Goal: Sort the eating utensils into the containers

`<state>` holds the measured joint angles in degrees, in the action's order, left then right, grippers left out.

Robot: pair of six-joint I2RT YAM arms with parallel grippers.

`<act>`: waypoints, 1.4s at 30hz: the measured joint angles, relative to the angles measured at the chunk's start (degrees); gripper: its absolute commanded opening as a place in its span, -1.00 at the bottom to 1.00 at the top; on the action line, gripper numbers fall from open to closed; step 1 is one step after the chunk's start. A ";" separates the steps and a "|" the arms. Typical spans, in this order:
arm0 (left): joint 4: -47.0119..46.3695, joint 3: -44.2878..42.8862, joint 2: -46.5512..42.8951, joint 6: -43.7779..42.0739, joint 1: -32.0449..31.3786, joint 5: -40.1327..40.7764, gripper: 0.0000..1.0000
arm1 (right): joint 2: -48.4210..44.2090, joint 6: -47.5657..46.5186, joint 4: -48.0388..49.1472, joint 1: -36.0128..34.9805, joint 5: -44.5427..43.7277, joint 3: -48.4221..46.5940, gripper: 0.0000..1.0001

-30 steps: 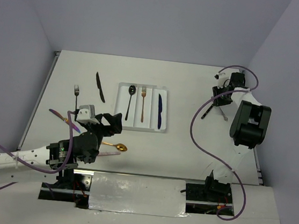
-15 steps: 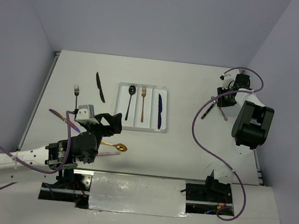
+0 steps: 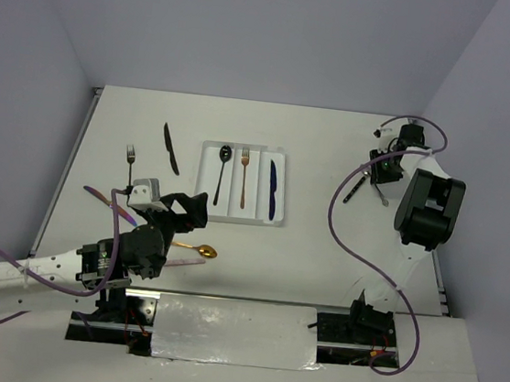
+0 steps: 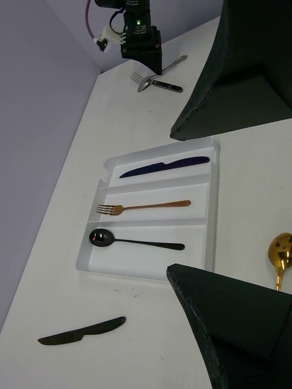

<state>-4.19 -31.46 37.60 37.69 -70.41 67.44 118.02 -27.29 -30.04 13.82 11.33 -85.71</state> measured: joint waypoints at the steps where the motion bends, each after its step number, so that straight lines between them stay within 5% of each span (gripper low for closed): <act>1: 0.00 0.00 -0.02 0.00 0.00 -0.04 0.93 | 0.22 0.04 -0.57 -0.09 -0.09 -0.52 -0.24; 21: 0.17 0.00 -0.74 0.07 0.00 -0.26 0.93 | 5.01 1.29 -6.64 -0.94 -2.34 -7.23 -0.31; 28: 0.33 0.28 -1.49 0.09 0.00 -0.28 0.93 | 5.46 1.55 -7.67 -0.94 -2.29 -8.13 -0.98; 37: 0.31 0.76 -1.42 0.07 0.00 -0.26 0.93 | 4.55 3.72 -9.14 -1.31 -5.84 -7.98 -1.00; 42: 0.15 0.79 -1.01 0.00 0.00 -0.20 0.92 | -3.80 5.77 -8.57 -2.86 -6.45 -5.27 -1.00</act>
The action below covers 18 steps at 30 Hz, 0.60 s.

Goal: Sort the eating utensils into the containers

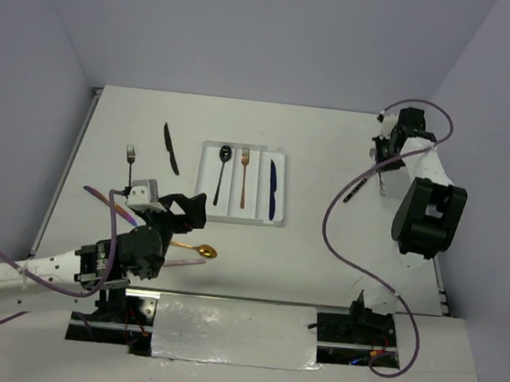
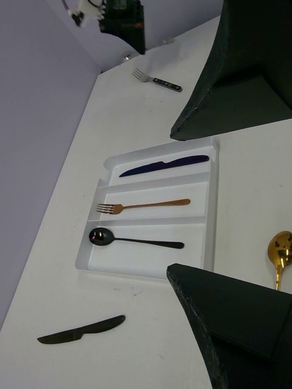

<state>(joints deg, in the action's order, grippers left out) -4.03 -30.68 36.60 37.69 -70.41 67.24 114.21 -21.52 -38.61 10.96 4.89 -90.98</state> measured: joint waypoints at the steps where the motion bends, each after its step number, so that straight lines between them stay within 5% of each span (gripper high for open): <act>1: -0.09 0.00 0.15 -0.04 0.00 0.04 0.92 | -2.45 0.61 0.59 -0.87 -0.09 0.20 -1.00; 6: -0.28 0.00 1.64 -0.55 0.00 0.81 0.90 | -12.41 5.77 3.48 -10.23 -2.49 -2.27 -1.00; 12: -0.07 0.00 2.08 -1.49 0.00 1.18 0.90 | -11.41 21.70 4.96 -21.73 3.19 -7.96 -1.00; 18: 0.11 0.00 0.66 -1.42 0.00 3.06 0.90 | -11.26 37.66 17.25 -33.77 3.08 2.47 -1.00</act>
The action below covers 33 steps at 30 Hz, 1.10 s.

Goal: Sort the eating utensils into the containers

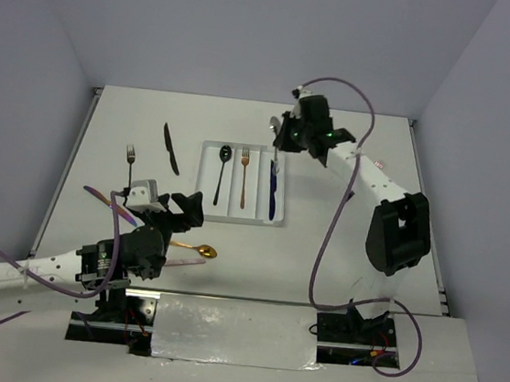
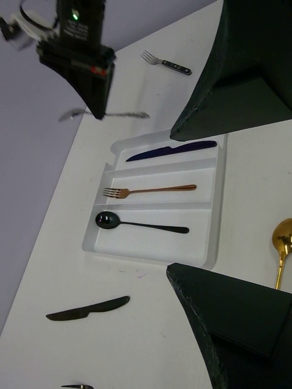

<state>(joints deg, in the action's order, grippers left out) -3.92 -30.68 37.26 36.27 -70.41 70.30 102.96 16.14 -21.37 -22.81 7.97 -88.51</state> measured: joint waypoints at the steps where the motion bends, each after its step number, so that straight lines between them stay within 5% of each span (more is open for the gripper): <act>1: 0.11 0.00 -0.37 0.00 0.00 0.42 0.90 | 0.02 2.29 1.68 -2.14 -0.96 2.19 -1.00; 10: -0.28 0.96 -1.99 -0.04 0.00 1.60 0.90 | 6.64 18.27 16.00 -15.43 -3.98 7.82 -1.00; 23: -0.07 0.96 -1.77 0.02 0.00 1.53 0.90 | 20.09 25.40 20.04 -18.40 -8.94 -0.90 -1.00; 33: -0.13 0.96 -1.31 0.00 0.00 1.42 0.90 | 22.18 24.44 18.51 -18.29 -9.99 -5.42 -0.41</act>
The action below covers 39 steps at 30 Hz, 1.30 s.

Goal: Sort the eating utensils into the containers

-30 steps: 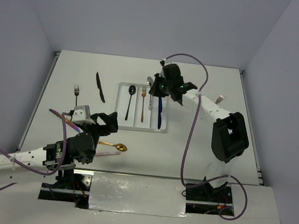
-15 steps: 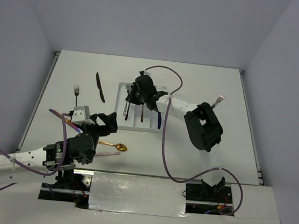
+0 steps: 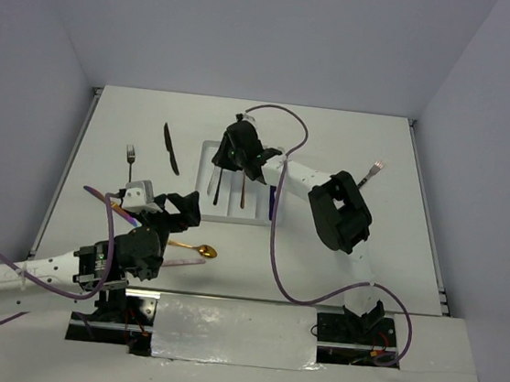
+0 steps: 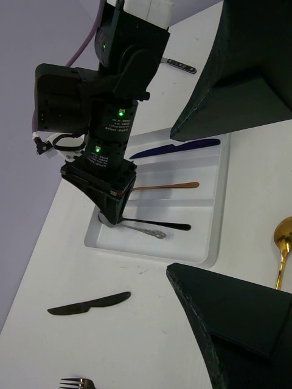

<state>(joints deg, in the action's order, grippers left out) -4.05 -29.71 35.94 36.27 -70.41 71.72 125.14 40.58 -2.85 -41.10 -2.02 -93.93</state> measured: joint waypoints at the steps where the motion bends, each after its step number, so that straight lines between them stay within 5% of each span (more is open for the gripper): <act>1: 0.02 0.00 0.04 0.00 0.00 0.00 0.90 | 0.00 -0.17 -0.52 0.00 0.00 -0.26 -0.41; 10: 0.00 0.00 0.24 0.00 0.00 -0.02 0.90 | -1.27 -1.62 -3.39 0.04 -0.98 1.68 -0.42; 16: -0.15 0.00 0.74 -0.02 0.00 -0.02 0.90 | -15.39 -3.43 -5.92 2.84 -5.01 16.57 -0.39; 23: -0.15 0.00 2.14 -0.02 0.00 -0.13 0.89 | -32.94 -3.67 -6.93 28.35 -7.91 25.31 -0.30; 27: -0.17 0.00 2.47 -0.04 0.00 -0.50 0.90 | -30.08 -4.33 -11.56 37.97 -9.51 23.41 -0.26; 39: -0.20 0.00 2.45 -0.04 0.00 -0.94 0.90 | -11.85 -3.89 -21.38 44.74 -8.46 14.49 -0.18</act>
<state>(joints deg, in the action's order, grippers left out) -4.25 -29.71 38.39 36.23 -70.41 70.78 113.30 36.69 -24.23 3.64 -10.48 -79.44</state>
